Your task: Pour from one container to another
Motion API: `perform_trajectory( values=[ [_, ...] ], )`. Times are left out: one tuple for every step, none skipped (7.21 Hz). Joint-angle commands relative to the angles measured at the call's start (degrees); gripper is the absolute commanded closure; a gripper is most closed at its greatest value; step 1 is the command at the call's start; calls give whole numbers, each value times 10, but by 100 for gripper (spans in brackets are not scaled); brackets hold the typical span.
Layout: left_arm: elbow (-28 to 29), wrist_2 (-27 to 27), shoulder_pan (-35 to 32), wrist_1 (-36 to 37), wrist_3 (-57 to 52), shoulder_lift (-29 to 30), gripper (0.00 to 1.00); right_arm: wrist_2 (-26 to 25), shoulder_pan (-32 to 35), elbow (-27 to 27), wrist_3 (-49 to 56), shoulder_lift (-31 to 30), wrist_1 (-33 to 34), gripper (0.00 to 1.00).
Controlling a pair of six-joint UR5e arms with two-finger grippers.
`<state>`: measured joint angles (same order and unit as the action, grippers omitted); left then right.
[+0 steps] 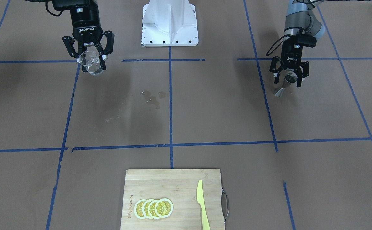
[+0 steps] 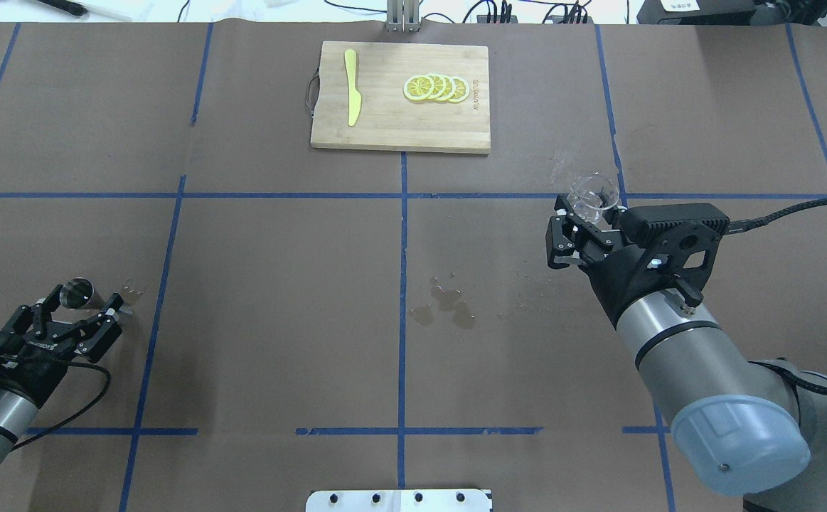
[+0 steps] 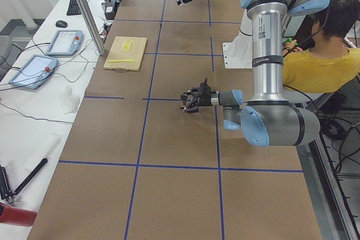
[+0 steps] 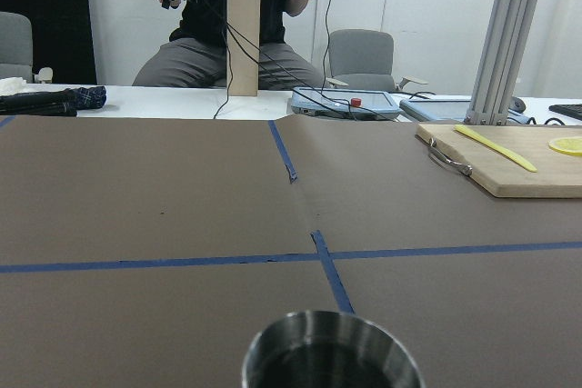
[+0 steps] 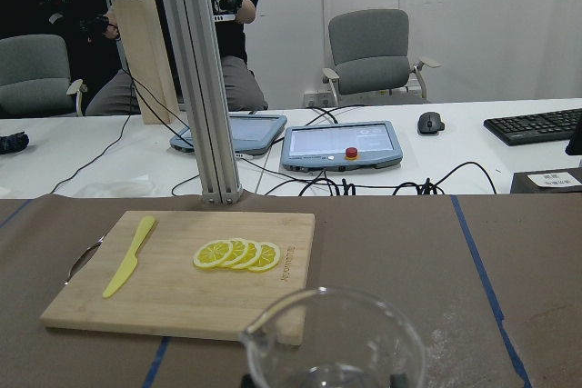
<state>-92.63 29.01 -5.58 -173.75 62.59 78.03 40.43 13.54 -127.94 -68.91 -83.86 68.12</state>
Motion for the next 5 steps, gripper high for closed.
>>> perform_trajectory(
  values=[
    [-4, 1, 7, 0, -1, -8, 0, 0, 0, 0, 0, 0, 0, 100],
    [-4, 5, 25, 0, -2, -10, 0, 0, 0, -2, 0, 0, 0, 100],
    [-6, 14, 38, -2, -12, -15, 0, 0, 0, -5, 0, 0, 0, 100],
    [-12, 32, 41, -16, -13, -41, 0, 0, 0, -6, 0, 0, 0, 100],
    [-15, 52, 43, -28, -14, -65, 0, 0, 0, -7, 0, 0, 0, 100]
  ],
)
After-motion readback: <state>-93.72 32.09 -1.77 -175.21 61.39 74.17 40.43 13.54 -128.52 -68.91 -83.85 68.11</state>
